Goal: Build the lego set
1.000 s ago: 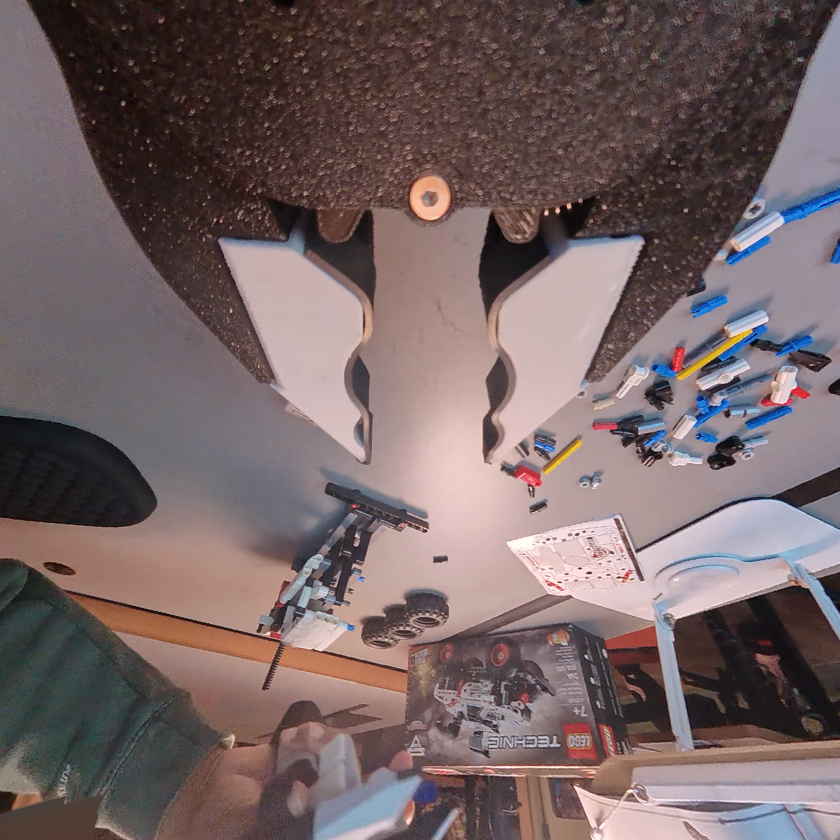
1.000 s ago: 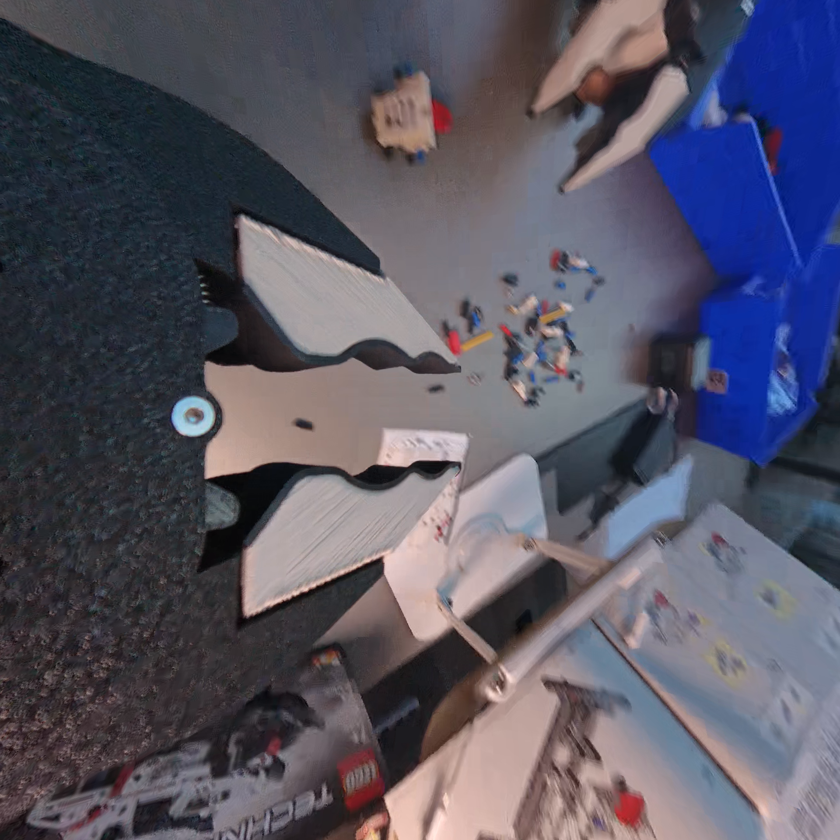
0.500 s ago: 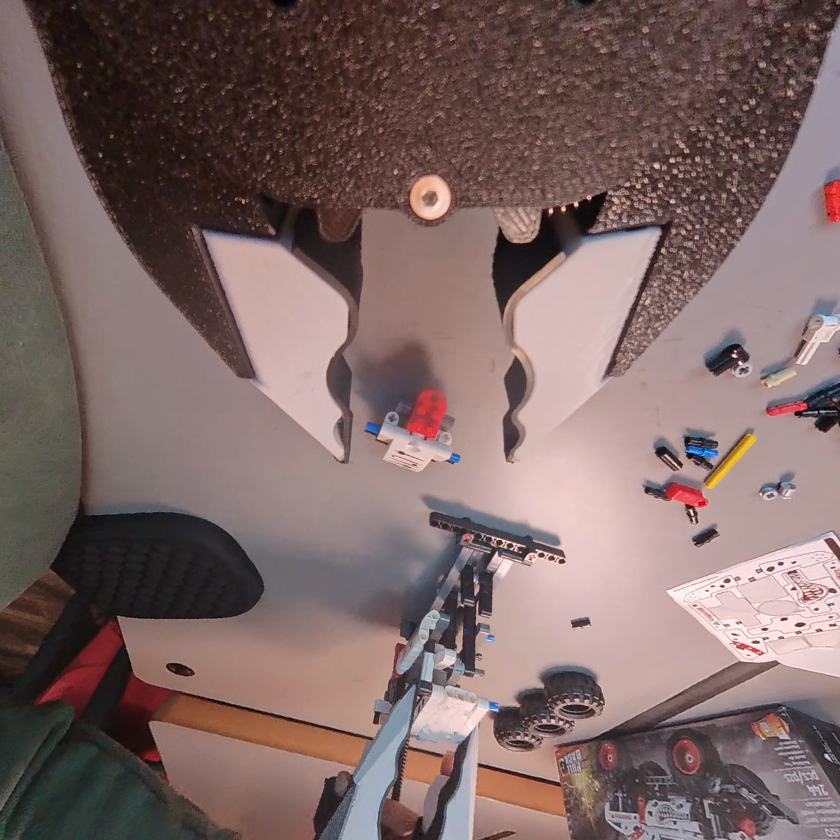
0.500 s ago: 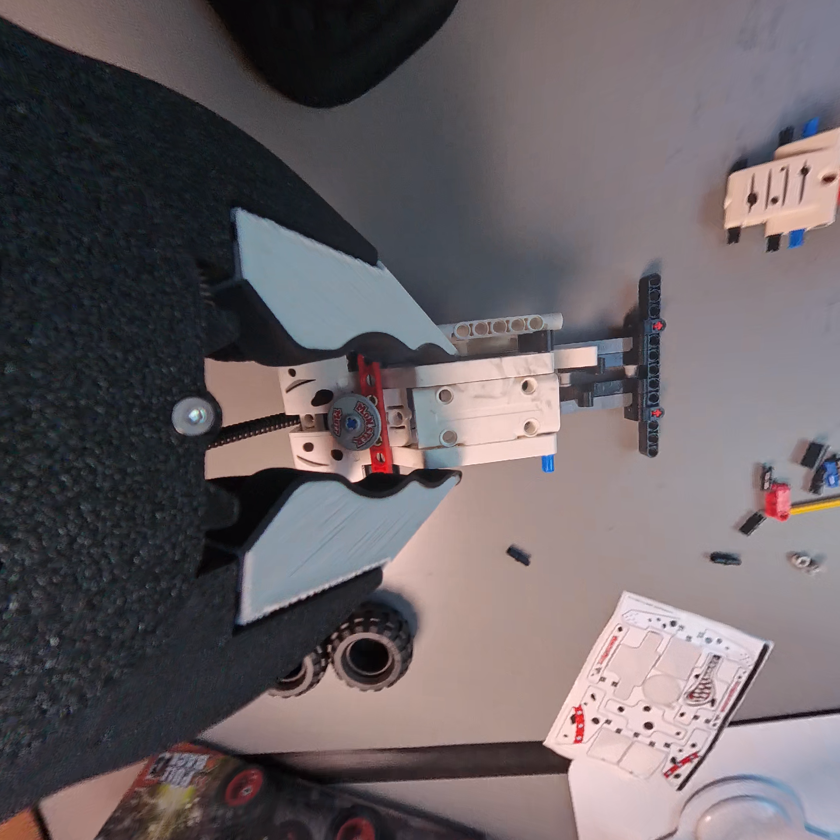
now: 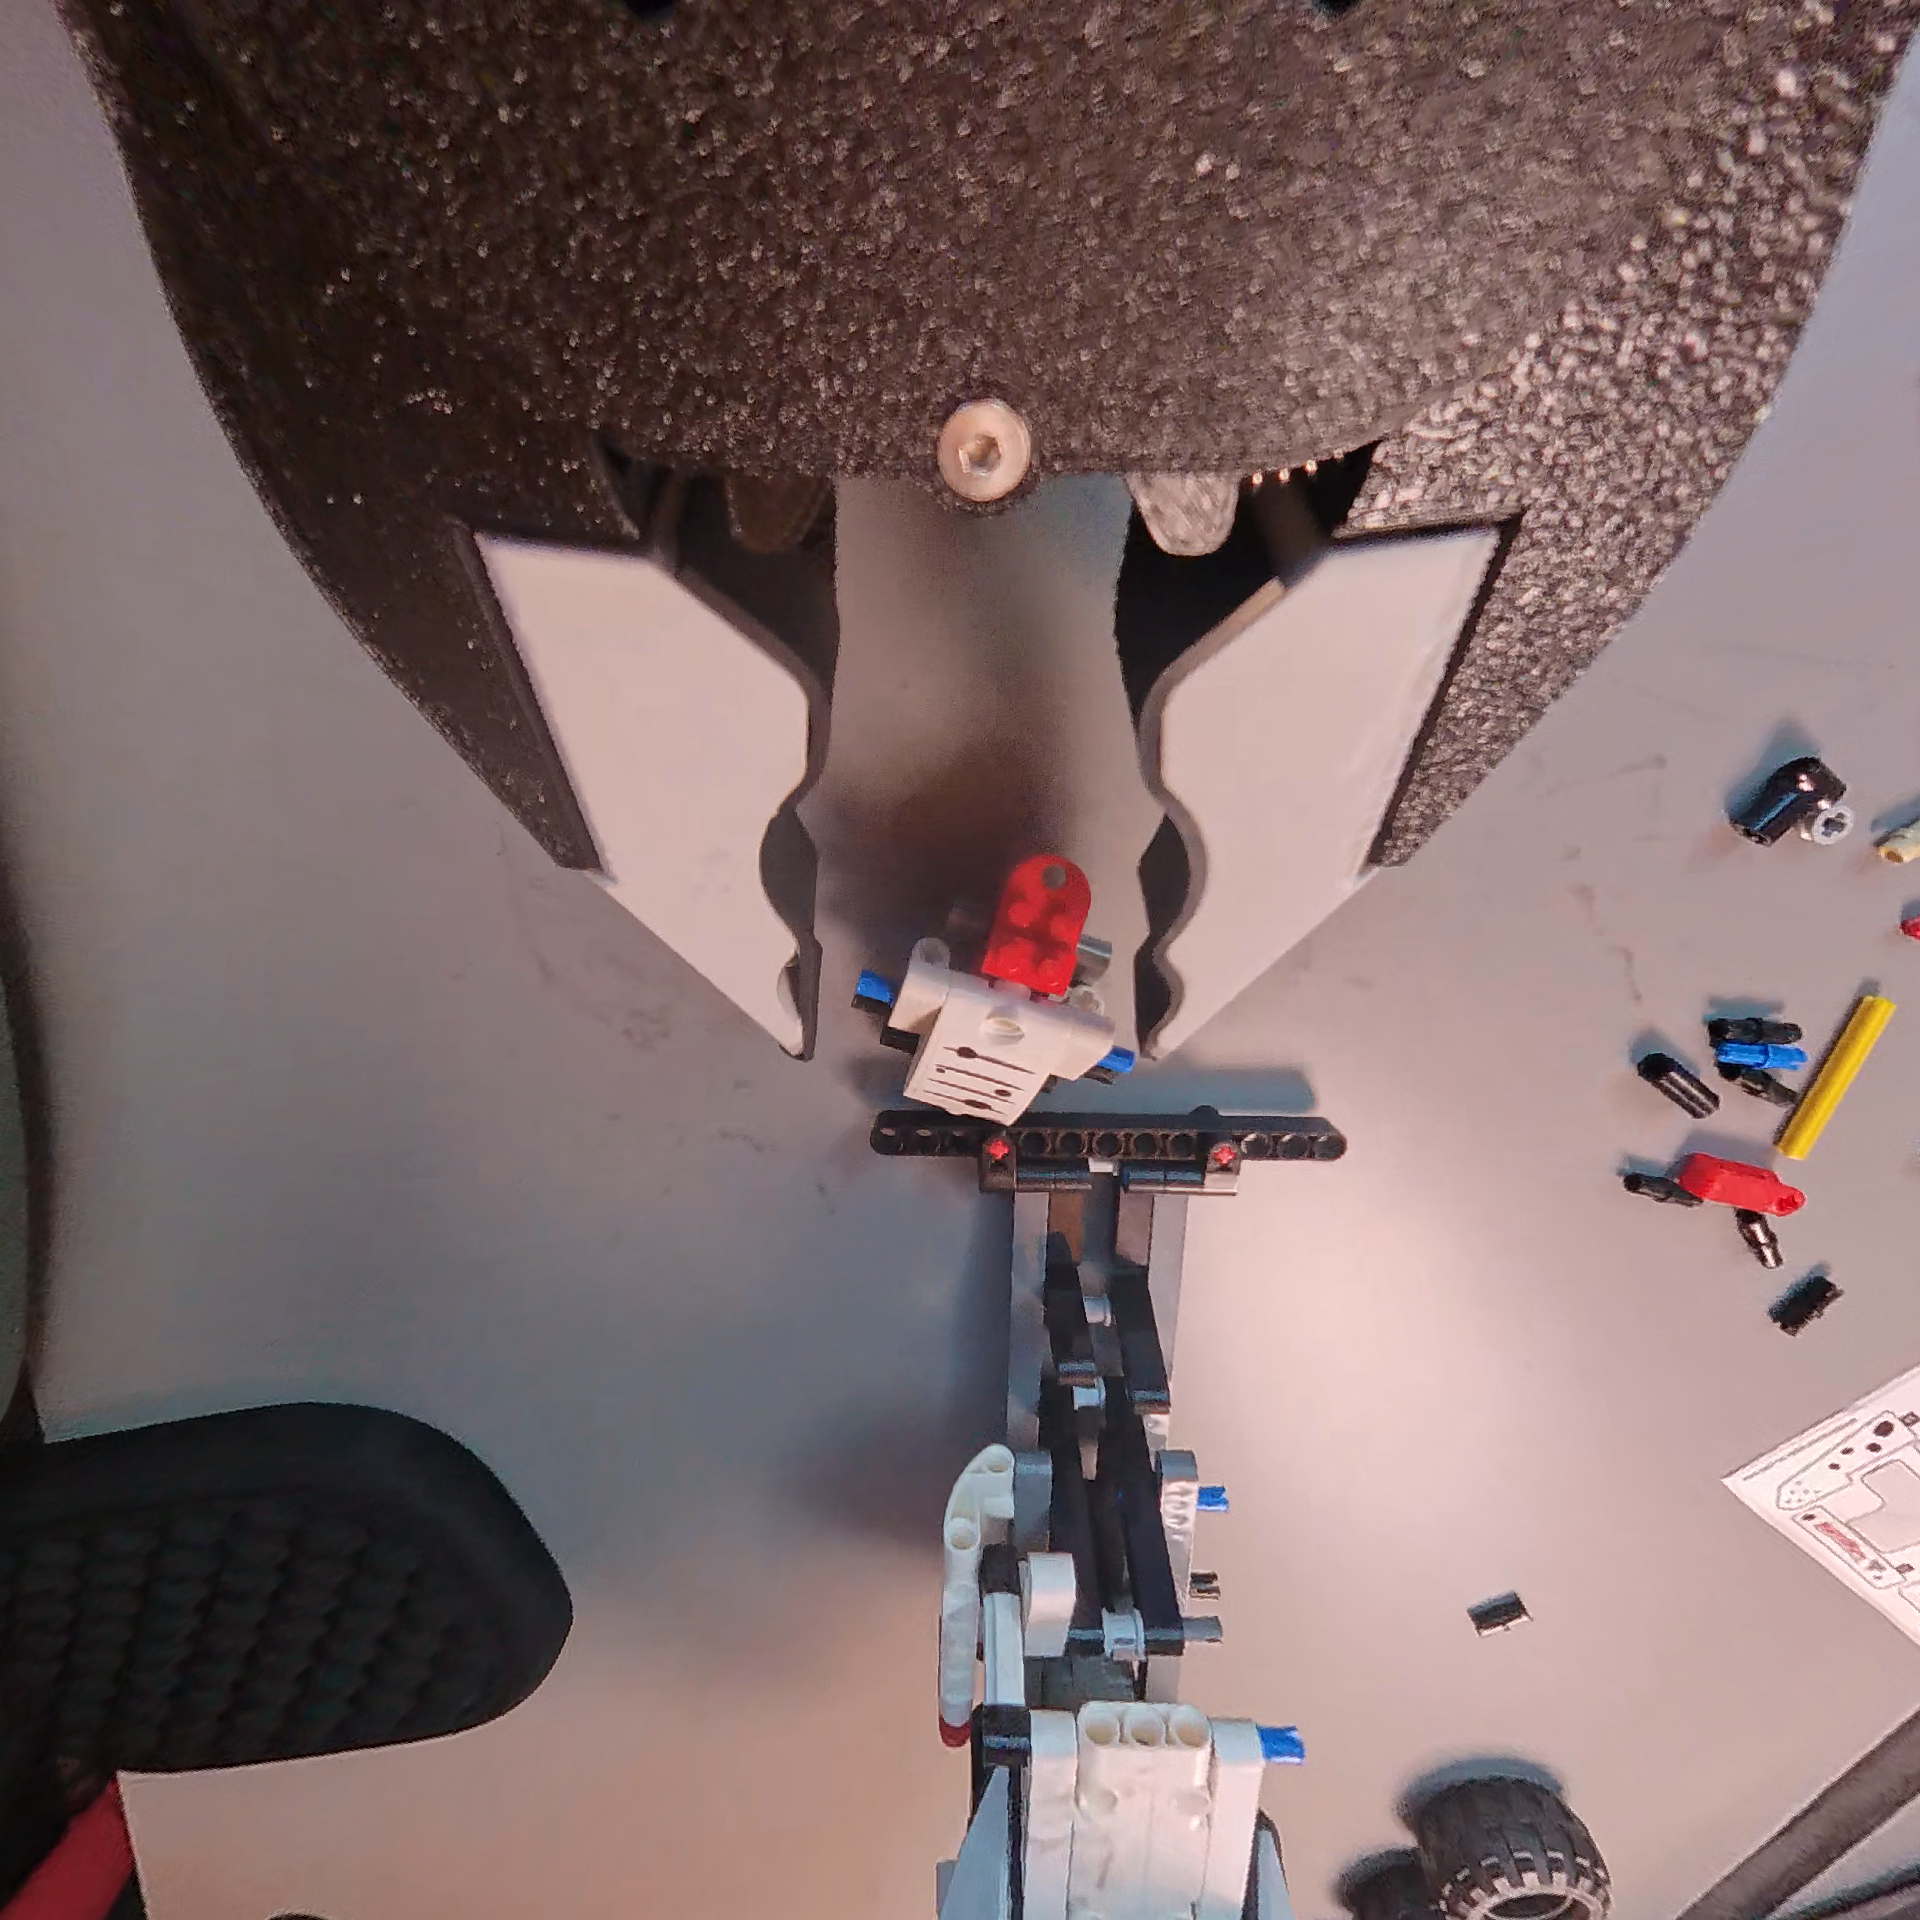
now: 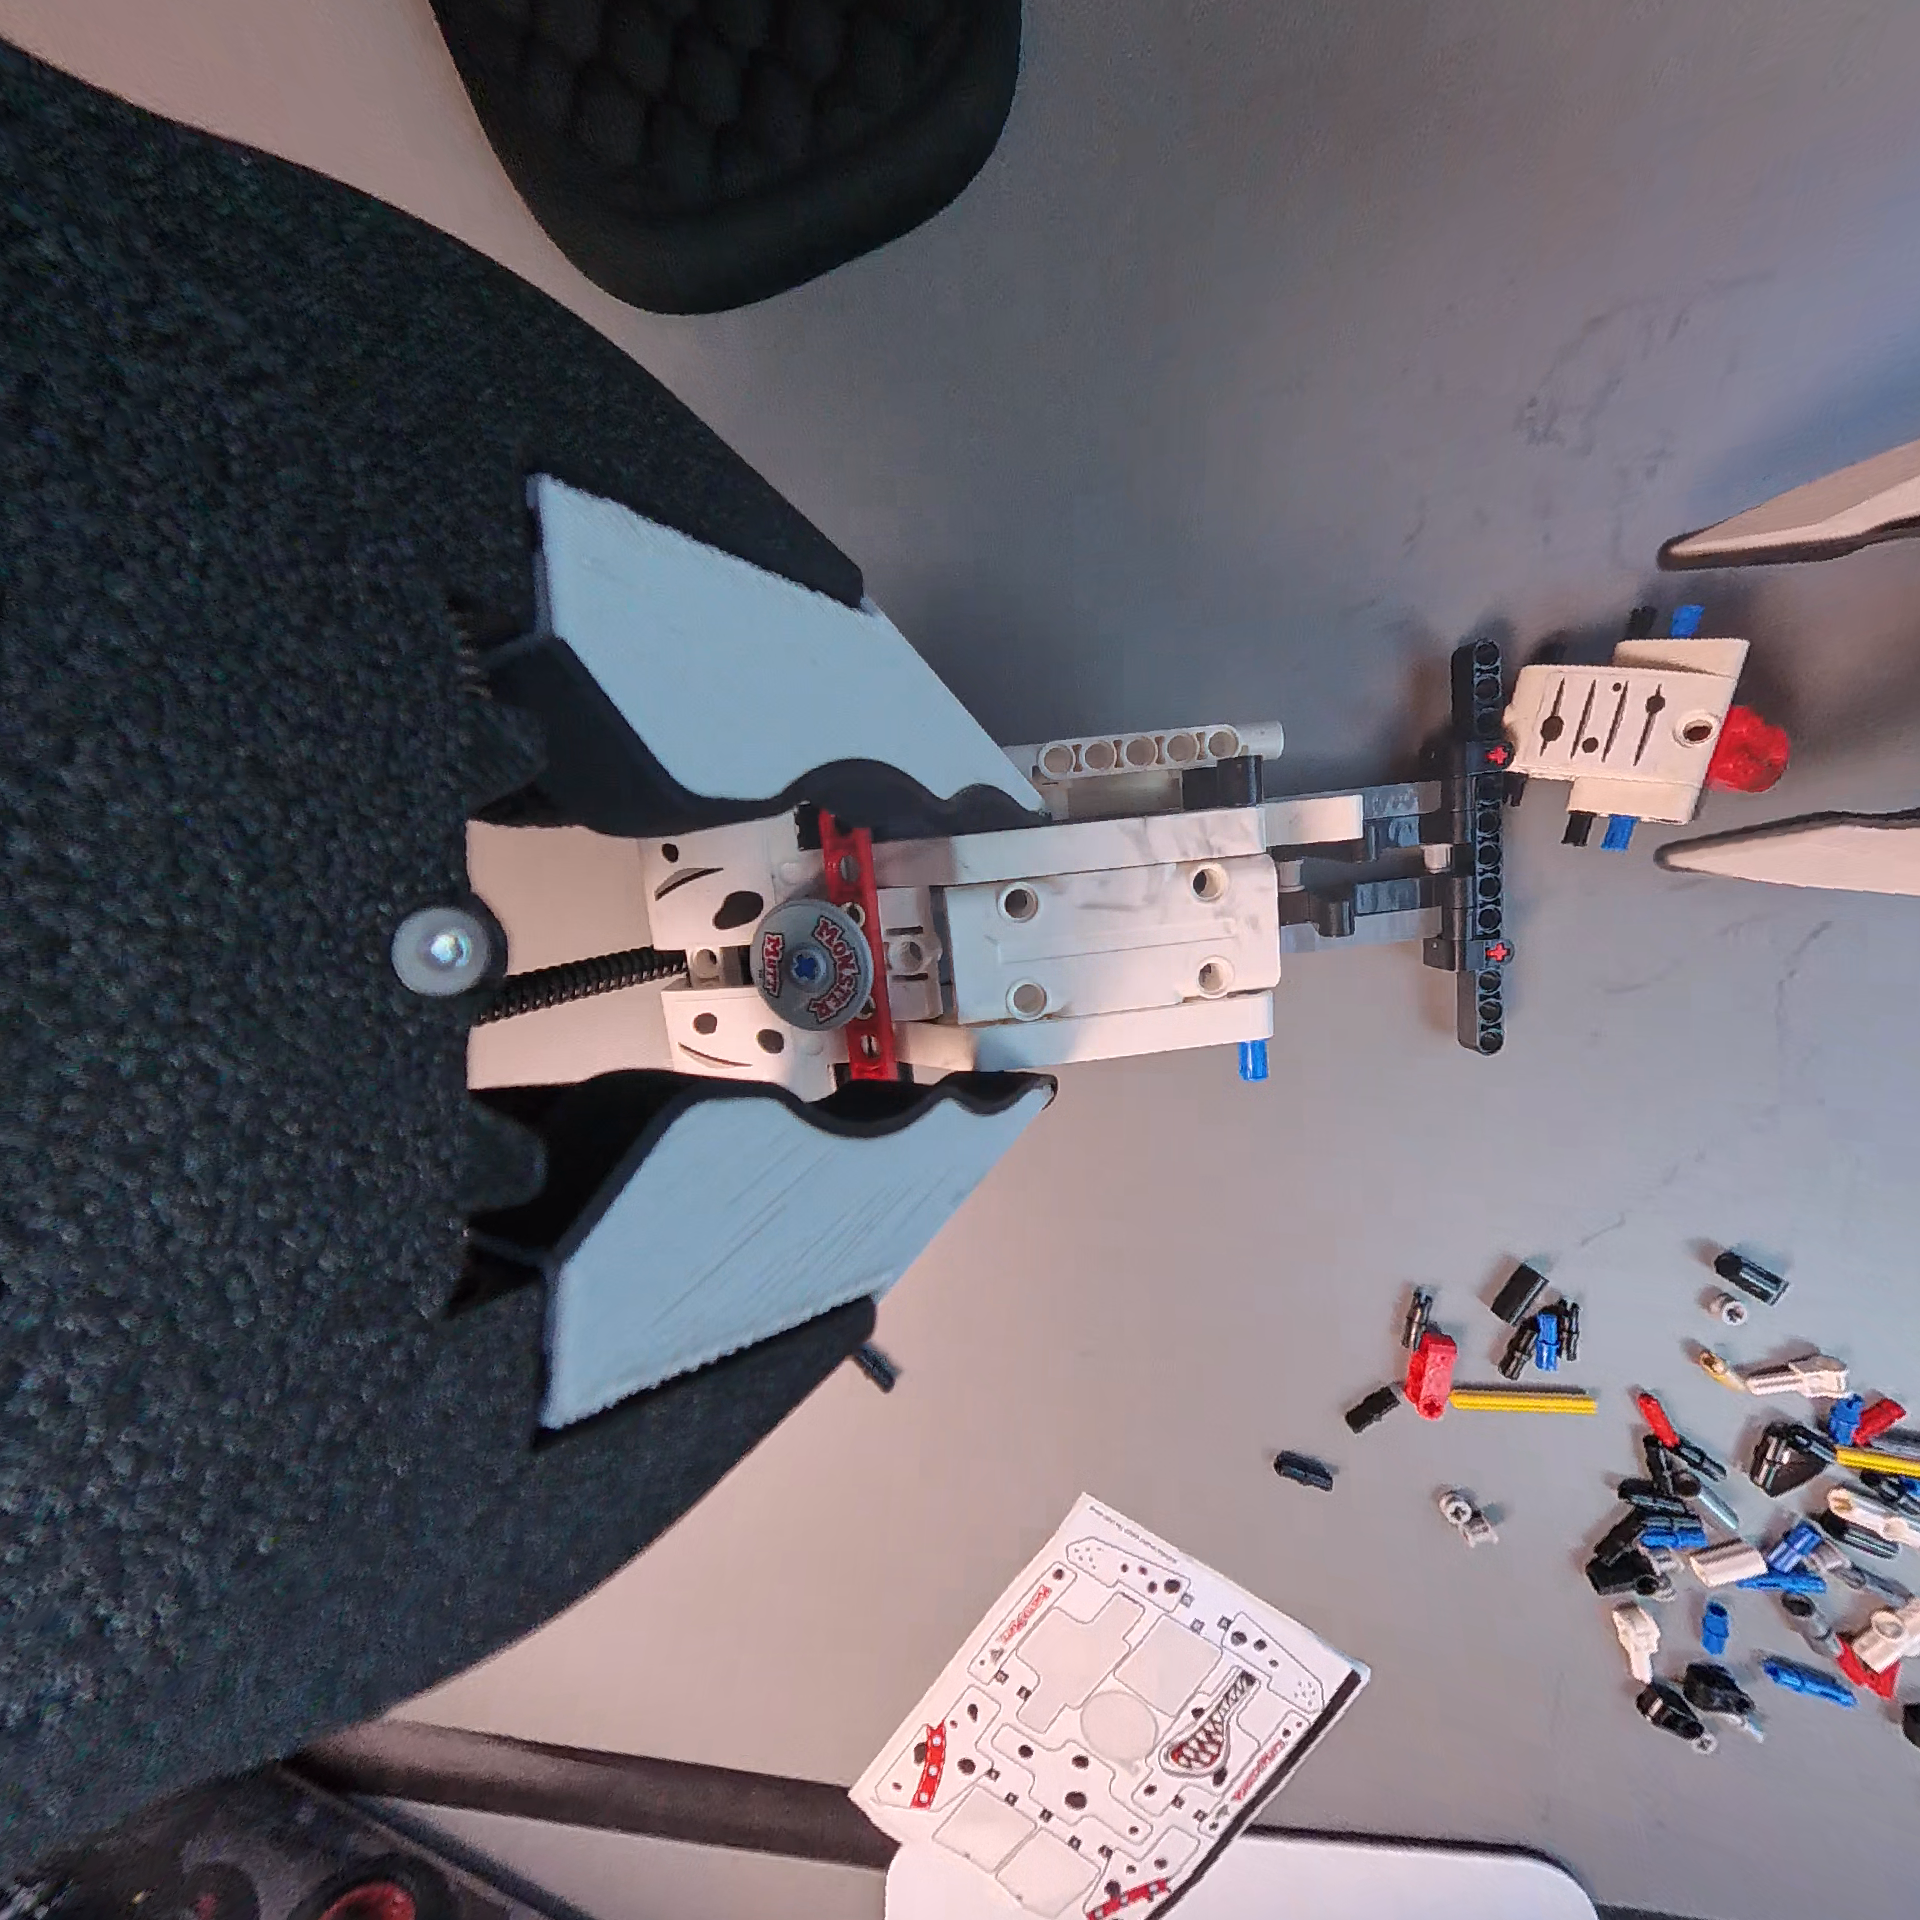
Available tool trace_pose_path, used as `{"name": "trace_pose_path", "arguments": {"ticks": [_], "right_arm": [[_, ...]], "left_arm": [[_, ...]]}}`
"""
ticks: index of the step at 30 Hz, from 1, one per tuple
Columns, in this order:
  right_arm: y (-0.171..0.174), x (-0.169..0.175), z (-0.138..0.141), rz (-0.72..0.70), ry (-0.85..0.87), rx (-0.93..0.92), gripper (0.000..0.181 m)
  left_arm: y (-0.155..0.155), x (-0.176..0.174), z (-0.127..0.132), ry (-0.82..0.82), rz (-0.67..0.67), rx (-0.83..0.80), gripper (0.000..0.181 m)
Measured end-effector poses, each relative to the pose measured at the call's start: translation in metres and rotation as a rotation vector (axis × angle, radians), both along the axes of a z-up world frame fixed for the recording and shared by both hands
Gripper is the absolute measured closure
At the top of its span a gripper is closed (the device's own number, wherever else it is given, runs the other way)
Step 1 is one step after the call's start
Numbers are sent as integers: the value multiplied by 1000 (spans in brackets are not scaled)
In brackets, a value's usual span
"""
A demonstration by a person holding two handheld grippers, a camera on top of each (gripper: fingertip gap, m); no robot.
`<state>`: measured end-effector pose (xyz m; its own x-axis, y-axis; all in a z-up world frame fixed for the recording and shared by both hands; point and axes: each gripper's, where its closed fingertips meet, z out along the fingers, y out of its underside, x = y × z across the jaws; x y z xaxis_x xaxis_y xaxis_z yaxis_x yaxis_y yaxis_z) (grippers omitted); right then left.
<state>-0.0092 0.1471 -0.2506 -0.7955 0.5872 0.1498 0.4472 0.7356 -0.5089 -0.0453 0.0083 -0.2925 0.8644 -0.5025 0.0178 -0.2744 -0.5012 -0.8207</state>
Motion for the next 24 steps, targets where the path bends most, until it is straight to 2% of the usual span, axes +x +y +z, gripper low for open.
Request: {"name": "trace_pose_path", "arguments": {"ticks": [2, 5, 17, 24], "right_arm": [[-3, -2, 0, 5, 5, 1, 136], [-8, -4, 0, 9, 15, 12, 136], [-23, -8, 0, -13, 45, 14, 135], [-32, -14, -1, -26, 66, 46, 135]], "left_arm": [[0, 0, -3, 16, -2, -13, 123], [-3, -3, -7, 55, 2, -22, 138], [-17, -22, -9, 41, 3, -64, 139], [-24, -45, -9, 38, 37, -78, 139]]}}
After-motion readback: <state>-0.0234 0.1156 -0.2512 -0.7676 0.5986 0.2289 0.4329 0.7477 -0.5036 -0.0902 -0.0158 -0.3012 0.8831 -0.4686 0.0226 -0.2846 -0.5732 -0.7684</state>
